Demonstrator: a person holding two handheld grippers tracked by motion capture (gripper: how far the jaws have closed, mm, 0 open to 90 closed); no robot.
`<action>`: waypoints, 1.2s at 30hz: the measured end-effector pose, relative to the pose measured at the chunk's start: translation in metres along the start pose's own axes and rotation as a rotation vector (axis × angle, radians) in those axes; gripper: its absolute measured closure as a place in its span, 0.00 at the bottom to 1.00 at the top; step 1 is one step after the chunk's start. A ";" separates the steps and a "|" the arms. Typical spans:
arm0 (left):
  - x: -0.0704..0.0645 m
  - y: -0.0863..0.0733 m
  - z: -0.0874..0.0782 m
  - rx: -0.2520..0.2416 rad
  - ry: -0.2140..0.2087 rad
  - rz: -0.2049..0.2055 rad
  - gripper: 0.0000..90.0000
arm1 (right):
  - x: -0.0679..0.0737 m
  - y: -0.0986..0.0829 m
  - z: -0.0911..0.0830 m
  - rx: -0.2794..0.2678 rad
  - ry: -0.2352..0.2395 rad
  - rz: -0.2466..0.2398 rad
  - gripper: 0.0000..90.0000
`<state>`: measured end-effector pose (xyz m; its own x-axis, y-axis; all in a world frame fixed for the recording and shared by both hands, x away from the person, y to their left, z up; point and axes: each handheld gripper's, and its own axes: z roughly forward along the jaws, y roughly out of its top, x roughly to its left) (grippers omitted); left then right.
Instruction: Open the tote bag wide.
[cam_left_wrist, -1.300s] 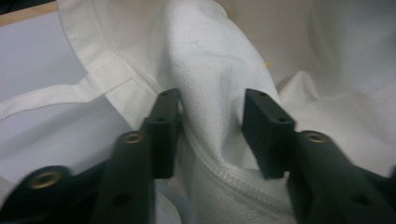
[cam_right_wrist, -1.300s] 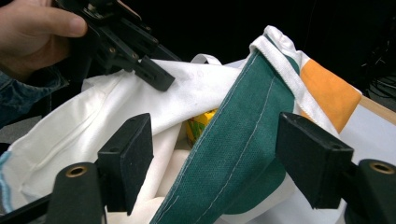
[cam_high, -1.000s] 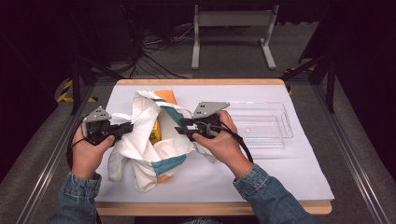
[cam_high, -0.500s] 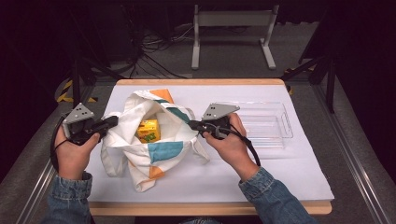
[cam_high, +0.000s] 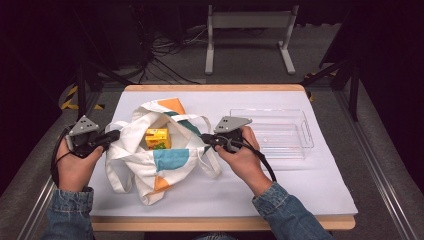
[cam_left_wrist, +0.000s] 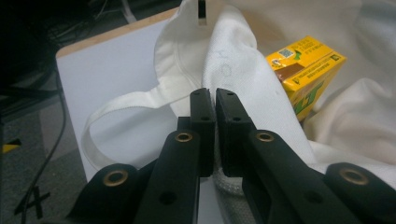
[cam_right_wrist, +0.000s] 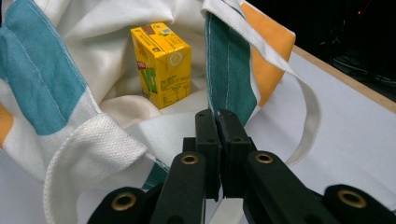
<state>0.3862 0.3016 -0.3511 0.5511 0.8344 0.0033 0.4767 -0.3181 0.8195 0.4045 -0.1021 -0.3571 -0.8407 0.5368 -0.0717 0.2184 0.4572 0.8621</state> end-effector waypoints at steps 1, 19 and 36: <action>0.000 0.000 0.000 0.000 0.000 0.000 0.96 | 0.000 0.000 0.000 0.000 0.000 0.000 0.97; 0.017 -0.025 0.023 0.017 -0.044 -0.065 0.96 | -0.002 -0.035 0.030 0.054 0.009 0.065 0.96; 0.023 -0.042 0.041 0.099 -0.026 -0.118 0.96 | 0.001 -0.058 0.042 0.138 0.011 0.071 0.97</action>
<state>0.4070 0.3162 -0.4087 0.5042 0.8572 -0.1050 0.6038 -0.2629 0.7525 0.4120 -0.0983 -0.4284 -0.8259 0.5638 -0.0068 0.3430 0.5120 0.7875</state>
